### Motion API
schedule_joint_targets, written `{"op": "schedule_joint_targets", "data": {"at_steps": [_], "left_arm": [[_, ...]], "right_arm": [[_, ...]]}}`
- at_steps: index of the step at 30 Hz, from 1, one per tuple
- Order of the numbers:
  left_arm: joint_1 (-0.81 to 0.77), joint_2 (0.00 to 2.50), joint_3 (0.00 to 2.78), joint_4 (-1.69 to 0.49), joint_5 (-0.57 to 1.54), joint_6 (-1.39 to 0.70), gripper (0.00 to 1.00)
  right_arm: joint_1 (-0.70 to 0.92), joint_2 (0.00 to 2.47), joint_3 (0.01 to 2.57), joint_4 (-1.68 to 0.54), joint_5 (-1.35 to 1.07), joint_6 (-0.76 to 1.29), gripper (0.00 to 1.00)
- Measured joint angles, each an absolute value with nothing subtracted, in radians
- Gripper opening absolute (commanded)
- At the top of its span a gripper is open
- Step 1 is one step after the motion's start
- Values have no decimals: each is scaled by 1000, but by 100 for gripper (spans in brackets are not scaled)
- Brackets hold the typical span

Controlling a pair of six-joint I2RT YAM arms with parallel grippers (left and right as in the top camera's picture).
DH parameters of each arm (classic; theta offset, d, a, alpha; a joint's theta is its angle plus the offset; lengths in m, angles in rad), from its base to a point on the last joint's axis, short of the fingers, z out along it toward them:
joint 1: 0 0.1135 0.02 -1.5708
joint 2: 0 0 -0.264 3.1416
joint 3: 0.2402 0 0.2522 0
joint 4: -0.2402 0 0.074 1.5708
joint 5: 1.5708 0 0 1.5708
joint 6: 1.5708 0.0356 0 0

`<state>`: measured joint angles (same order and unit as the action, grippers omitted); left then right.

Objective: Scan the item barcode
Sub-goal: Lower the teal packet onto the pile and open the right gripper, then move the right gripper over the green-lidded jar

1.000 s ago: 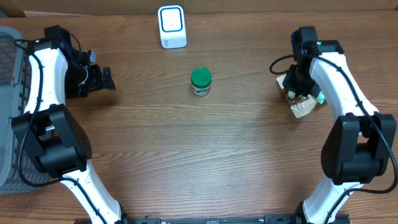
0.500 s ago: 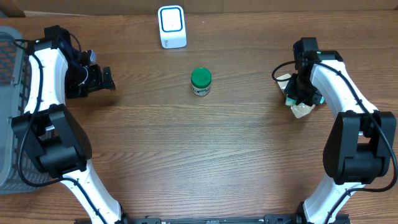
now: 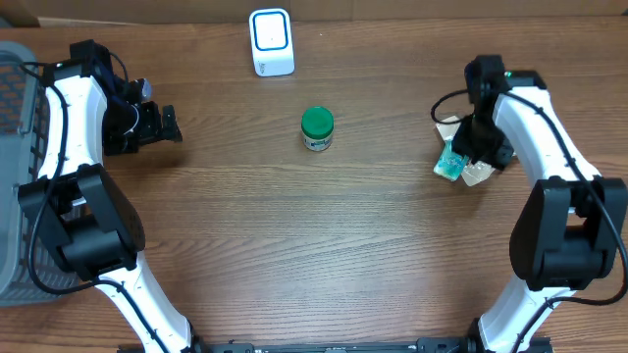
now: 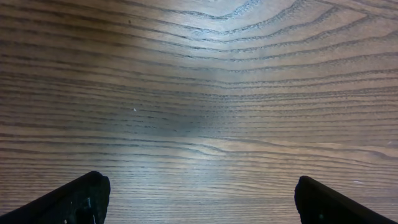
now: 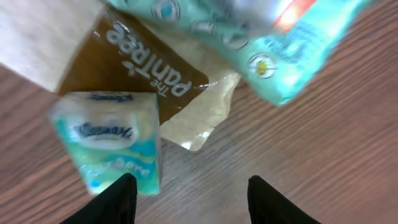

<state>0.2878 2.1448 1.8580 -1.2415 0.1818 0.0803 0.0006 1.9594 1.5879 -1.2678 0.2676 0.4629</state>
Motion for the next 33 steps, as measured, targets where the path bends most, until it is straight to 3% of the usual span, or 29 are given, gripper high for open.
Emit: {"op": "schedule_joint_targets", "data": {"at_steps": [6, 12, 16, 24, 33], "left_arm": [[288, 2145, 1858, -1242, 182, 80, 100], [288, 2145, 1858, -1242, 182, 80, 99], [288, 2145, 1858, -1242, 182, 80, 100], [288, 2145, 1858, -1241, 182, 80, 100], [288, 2145, 1858, -1242, 182, 80, 100]], "right_arm": [[6, 1959, 1765, -1338, 120, 336, 55], [84, 1959, 1795, -1260, -144, 220, 52], [173, 1959, 1792, -1151, -226, 200, 60], [326, 1979, 1789, -1039, -271, 189, 62], [432, 2056, 1784, -934, -212, 196, 79]]}}
